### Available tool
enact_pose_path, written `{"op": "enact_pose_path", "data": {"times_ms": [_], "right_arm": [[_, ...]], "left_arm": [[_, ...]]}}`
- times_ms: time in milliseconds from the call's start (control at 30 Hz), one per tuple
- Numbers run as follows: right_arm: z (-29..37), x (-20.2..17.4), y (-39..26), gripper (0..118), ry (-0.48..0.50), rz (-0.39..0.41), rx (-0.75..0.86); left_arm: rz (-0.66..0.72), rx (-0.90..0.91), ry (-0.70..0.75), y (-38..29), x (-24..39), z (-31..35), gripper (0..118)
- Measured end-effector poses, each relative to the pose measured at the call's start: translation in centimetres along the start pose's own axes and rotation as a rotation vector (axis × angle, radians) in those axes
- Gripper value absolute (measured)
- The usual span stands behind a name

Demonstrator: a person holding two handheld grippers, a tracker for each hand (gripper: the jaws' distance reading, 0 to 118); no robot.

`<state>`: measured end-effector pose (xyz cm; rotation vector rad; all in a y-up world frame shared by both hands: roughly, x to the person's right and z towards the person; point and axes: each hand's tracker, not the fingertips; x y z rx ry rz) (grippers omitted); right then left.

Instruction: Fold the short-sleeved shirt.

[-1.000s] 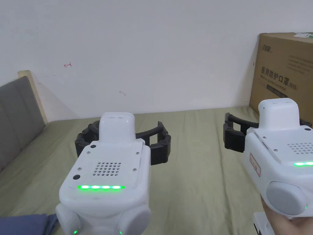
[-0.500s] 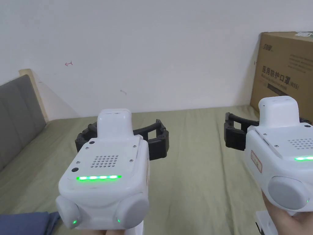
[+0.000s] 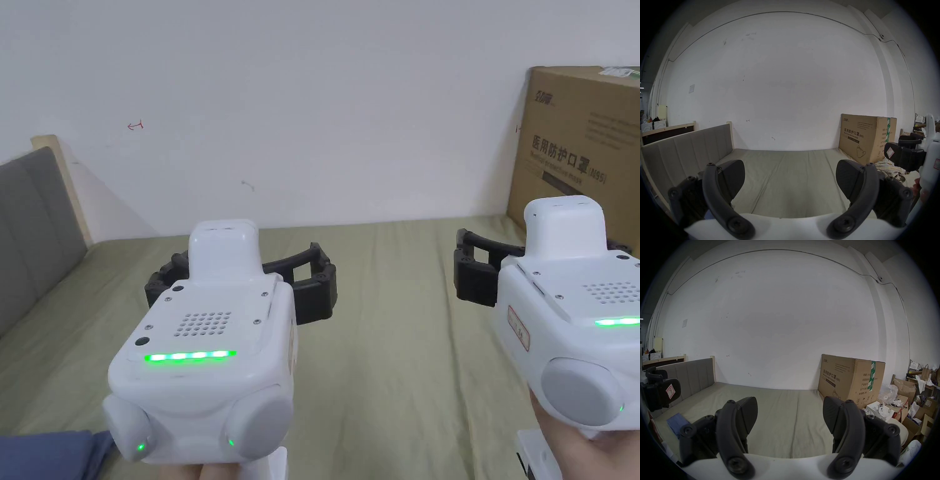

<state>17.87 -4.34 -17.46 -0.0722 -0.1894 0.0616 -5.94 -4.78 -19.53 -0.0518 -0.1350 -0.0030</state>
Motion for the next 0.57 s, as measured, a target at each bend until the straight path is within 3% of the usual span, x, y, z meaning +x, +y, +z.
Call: {"op": "enact_pose_path", "data": {"times_ms": [567], "right_arm": [[0.1,-0.3,-0.8,90,0.006,0.001,-0.027]], "left_arm": [[-0.027,-0.020,0.005,-0.2,0.9,0.4,113]]}}
